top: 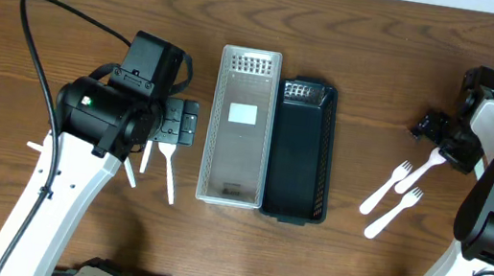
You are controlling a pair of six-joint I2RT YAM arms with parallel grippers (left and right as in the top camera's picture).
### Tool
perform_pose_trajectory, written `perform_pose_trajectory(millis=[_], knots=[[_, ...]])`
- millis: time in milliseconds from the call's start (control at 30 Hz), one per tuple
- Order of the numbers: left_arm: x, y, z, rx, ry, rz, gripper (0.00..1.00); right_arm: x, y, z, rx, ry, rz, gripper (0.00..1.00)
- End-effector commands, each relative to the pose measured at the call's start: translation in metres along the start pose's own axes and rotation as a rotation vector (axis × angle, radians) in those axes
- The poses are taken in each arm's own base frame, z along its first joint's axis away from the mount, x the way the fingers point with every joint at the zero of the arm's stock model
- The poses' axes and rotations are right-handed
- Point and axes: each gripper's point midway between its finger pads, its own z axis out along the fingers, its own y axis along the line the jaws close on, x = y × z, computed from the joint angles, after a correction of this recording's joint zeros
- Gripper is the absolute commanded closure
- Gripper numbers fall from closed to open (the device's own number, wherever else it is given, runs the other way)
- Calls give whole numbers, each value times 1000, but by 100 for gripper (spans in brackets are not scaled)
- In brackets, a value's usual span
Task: Pack container
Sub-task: 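Lower the right gripper onto the white spoon and grasp it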
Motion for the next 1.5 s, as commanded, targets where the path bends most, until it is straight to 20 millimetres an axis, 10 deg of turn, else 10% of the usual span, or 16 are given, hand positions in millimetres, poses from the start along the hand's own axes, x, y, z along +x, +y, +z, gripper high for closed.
perform_pose_trajectory(millis=[0,100,1467], knots=[[-1,3,-1,-12,-5,-21,2,3,-4,6,12,21,-2,29],[-2,3,-1,-12,-5,-21,2,5,-5,6,15,29,-2,47],[0,3,-1,-14,0,-20,2,21,-7,23,5,52,0,37]])
